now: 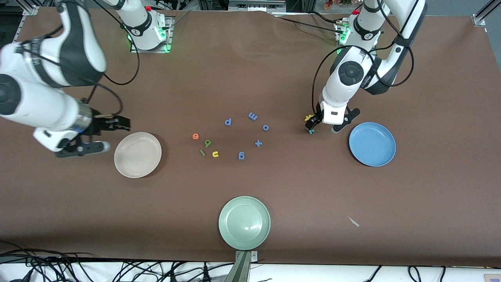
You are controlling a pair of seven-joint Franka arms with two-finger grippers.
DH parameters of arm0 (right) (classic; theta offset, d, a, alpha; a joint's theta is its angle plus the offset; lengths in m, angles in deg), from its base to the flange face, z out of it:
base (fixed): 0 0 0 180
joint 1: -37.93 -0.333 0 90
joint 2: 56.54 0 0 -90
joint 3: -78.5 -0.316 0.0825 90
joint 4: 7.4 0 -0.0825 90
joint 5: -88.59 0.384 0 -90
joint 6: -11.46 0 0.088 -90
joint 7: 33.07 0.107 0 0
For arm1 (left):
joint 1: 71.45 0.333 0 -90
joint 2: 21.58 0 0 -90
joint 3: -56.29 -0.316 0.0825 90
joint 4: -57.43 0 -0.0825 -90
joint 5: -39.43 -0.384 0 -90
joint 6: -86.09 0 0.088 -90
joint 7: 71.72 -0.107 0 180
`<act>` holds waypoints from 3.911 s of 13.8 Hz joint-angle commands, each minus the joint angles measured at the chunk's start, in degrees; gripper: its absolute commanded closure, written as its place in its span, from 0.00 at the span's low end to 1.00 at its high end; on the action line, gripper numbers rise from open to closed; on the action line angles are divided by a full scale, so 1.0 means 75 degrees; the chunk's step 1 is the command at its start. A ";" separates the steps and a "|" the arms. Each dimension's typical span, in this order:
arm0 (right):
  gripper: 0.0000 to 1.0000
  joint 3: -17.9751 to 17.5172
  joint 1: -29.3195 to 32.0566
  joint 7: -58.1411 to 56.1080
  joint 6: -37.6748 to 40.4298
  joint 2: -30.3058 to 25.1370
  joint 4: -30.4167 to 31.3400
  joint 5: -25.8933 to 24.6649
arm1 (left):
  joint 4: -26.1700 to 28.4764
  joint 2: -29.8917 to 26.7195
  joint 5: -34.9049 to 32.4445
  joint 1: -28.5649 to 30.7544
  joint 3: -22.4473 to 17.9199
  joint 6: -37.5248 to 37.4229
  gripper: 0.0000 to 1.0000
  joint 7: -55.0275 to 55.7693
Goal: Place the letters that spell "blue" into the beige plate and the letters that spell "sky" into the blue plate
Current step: 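Move the left gripper toward the letters while the right gripper follows, then grasp the teal Y with the left gripper while the right grasps orange e, then carry the Y over the blue plate while the right gripper carries e to beige plate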
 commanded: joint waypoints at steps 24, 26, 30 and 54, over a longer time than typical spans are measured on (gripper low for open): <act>0.01 -0.0251 -0.1828 0.2598 -0.7013 0.1510 0.4225 0.0372 | -0.0462 0.1556 -0.2493 -0.0202 -0.0099 0.0677 0.62 0.2173; 0.05 -0.0262 -0.1898 0.2610 -0.7202 0.1593 0.4283 0.0372 | -0.0462 0.1568 -0.2551 -0.0202 -0.0099 0.0677 0.72 0.2173; 0.35 -0.0251 -0.1969 0.2669 -0.7202 0.1640 0.4283 0.0372 | -0.0474 0.1486 -0.2563 -0.0063 -0.0099 0.0665 0.88 0.2139; 0.67 0.2234 -0.1852 -0.1200 -0.4331 0.0960 0.3217 0.0490 | -0.0638 0.0783 -0.2036 0.2915 -0.0005 -0.1104 0.37 -0.2115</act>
